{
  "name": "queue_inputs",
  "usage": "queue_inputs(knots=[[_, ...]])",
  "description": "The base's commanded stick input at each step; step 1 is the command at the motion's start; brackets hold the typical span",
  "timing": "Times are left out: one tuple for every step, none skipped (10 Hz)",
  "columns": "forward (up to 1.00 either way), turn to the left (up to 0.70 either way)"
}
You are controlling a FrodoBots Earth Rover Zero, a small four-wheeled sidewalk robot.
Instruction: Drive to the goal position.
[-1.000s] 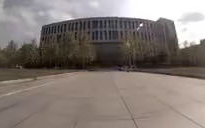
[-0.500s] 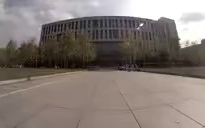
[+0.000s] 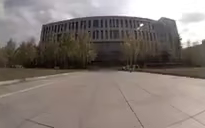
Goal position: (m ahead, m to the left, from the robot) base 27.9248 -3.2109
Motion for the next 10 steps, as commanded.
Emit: queue_inputs(knots=[[1.00, -0.38], [1.00, -0.38], [1.00, -0.38], [1.00, -0.18], [1.00, 0.00], [1.00, 0.00], [1.00, 0.00], [1.00, 0.00], [1.00, 0.00], [1.00, 0.00]])
